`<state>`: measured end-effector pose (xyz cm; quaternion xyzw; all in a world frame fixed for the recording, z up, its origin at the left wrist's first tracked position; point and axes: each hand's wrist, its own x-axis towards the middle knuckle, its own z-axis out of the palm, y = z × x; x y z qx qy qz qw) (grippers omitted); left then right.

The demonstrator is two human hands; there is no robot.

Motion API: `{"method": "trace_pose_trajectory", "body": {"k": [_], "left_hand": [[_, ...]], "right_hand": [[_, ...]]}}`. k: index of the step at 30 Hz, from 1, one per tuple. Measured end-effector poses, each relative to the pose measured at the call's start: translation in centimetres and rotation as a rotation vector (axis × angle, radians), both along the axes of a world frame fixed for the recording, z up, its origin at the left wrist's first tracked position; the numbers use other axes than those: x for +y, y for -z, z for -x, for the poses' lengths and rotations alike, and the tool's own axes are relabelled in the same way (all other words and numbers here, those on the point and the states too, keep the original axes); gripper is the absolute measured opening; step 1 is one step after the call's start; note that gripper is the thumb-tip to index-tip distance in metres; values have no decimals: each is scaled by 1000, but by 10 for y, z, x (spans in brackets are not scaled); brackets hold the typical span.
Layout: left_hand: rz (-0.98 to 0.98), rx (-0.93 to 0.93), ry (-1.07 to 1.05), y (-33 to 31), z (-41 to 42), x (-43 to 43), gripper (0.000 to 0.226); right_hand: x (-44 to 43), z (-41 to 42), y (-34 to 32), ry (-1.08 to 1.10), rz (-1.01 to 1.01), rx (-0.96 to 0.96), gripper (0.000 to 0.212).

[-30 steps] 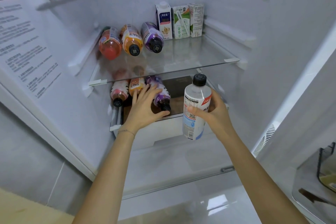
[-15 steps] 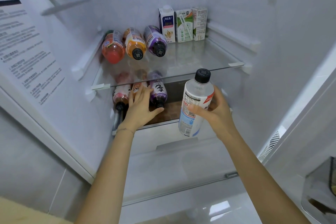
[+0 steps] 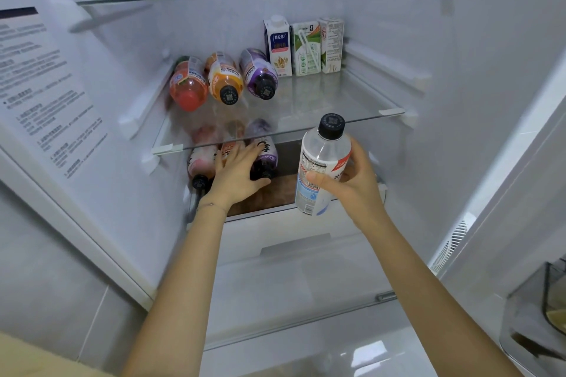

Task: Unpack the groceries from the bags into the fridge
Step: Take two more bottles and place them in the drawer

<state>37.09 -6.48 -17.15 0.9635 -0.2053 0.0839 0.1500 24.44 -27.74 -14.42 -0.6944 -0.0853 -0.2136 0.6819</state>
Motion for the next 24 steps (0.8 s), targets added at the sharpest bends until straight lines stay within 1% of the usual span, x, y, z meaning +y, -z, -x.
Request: {"method": "trace_pose_trajectory", "body": {"k": [1,2,3,5,6,8,10,13,17,20,22,24], "left_hand": [[40,-27,0,-3,5,-1,79],[142,-42,21,-6,11,-3,75],[298,-22,58,-12,18,-5,67],[590,116,130,-26,39,-10,46],[676,181,168,-32,49,-13,39],[775,250,226,-44,69,-17,33],[820,295,280,-57,87,-23,33],[868,364,338,-73,107,-34,30],[893,380,308,-80,111,-44,25],[910,360,246,-73,105,-48,19],[905,344,226,-67,102,-50,26],[895,328,232,-63,98,-49,36]], "right_hand": [[0,0,-1,2,9,-10,64],[0,0,-1,5,21,-17,65],[0,0,-1,6,31,-21,67],[1,-3,-1,18,58,-32,69],[2,-5,1,23,63,-35,70],[4,-9,2,28,57,-40,69],[6,-13,3,36,76,-43,66],[8,-20,4,26,142,-60,69],[9,-25,3,-23,184,-107,66],[8,-28,9,-60,195,-90,65],[8,-32,17,-56,187,-67,70],[6,-32,22,3,243,-30,79]]}}
